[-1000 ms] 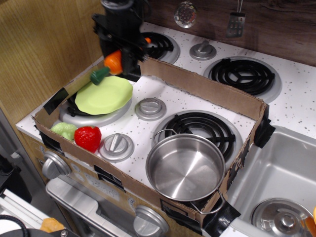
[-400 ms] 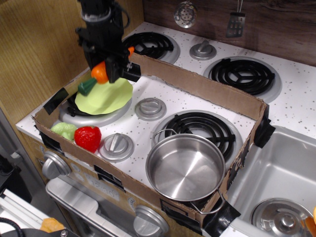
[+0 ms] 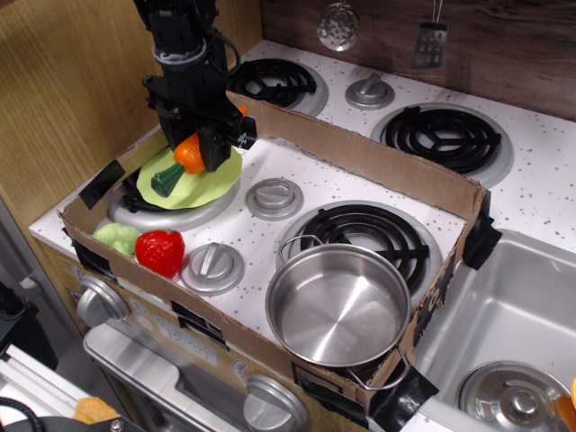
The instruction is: Put carrot on plate
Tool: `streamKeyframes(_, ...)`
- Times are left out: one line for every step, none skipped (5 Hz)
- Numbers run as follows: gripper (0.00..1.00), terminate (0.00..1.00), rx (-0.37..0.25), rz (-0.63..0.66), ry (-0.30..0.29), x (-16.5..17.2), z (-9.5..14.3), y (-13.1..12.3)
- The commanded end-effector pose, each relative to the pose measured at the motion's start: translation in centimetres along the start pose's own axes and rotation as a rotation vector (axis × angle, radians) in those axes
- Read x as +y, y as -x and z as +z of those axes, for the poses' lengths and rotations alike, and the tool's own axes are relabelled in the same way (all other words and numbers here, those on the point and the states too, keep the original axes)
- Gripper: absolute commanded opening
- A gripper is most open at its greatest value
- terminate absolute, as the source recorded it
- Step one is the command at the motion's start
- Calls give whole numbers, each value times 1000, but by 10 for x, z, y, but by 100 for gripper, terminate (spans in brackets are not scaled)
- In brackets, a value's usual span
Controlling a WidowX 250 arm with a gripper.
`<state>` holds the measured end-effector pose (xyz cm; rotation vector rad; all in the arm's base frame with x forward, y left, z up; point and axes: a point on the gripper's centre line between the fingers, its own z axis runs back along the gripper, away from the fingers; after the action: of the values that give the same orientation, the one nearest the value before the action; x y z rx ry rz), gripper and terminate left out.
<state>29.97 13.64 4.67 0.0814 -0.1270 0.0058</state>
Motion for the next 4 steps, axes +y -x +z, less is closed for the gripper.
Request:
streamKeyframes(0,0,-39,-6,31,-3,-4,0)
streamKeyframes(100,0,-45,-10,12,-3,-2,1)
streamKeyframes(100,0,-39,-19,-11,0,8,-1)
streamKeyframes(100,0,-63,-14,-80,-4,25,1)
